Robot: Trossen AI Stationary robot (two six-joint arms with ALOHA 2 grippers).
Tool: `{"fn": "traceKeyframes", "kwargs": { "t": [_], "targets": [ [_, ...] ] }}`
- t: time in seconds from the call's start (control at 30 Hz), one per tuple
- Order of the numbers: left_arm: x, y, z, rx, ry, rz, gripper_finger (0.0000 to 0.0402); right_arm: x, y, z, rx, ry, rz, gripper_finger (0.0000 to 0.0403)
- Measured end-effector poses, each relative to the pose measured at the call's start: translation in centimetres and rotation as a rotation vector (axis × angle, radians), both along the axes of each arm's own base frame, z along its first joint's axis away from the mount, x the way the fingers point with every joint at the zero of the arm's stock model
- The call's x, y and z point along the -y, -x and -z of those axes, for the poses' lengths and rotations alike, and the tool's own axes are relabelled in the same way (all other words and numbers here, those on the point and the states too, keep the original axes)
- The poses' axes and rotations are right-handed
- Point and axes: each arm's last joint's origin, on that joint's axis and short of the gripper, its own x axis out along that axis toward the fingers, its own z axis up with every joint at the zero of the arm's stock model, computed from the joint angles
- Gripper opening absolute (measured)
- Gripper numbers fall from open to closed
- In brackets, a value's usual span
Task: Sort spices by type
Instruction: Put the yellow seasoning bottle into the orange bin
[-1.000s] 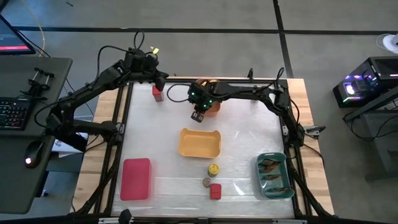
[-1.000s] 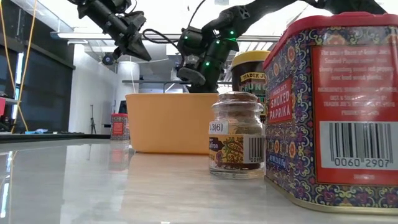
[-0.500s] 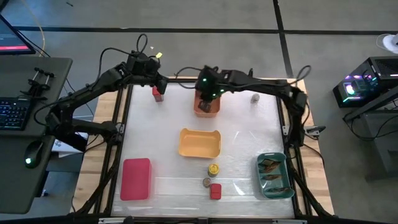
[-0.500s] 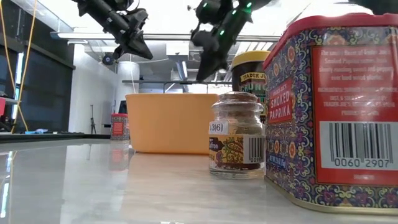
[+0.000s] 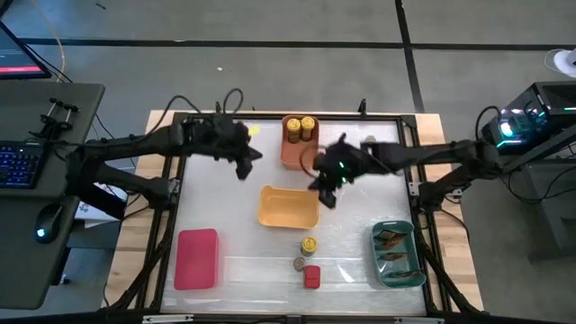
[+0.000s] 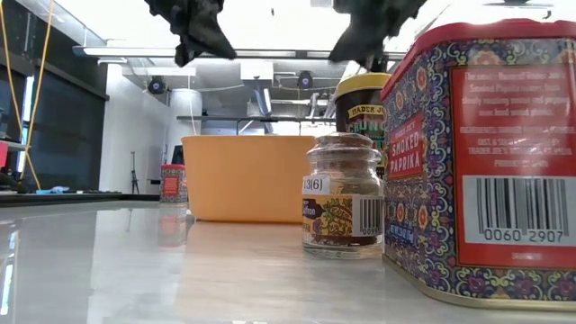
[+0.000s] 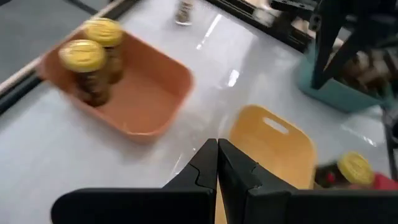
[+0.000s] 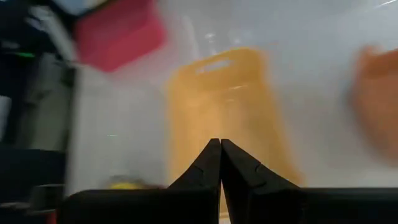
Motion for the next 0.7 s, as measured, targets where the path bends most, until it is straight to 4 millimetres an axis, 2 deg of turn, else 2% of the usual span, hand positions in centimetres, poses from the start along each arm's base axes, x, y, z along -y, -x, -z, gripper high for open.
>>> {"fn": "traceKeyframes", "kwargs": {
  "t": [0.1, 0.2, 0.33, 0.53, 0.7],
  "targets": [
    [1.5, -0.6, -0.3, 0.045, 0.006, 0.051, 0.0000, -2.9, 0.3, -0.3, 0.020, -0.070, -0.012, 0.0003],
    [2.5, -0.5, -1.1, 0.110, 0.023, 0.123, 0.0000, -5.4, -0.2, -0.4, 0.067, -0.114, 0.038, 0.0026],
    [3.5, 0.7, -2.2, 0.149, 0.045, 0.211, 0.0000, -8.4, -1.3, 0.4, 0.081, -0.189, 0.099, 0.0095],
    [5.1, 4.1, -3.3, 0.129, -0.019, 0.329, 0.0000, -12.2, -3.2, 1.5, -0.125, -0.220, 0.060, 0.0216],
    [5.7, 6.2, -4.1, 0.149, -0.027, 0.352, 0.0000, -14.1, -4.8, 1.1, -0.303, -0.146, -0.032, 0.0278]
  ]
}}
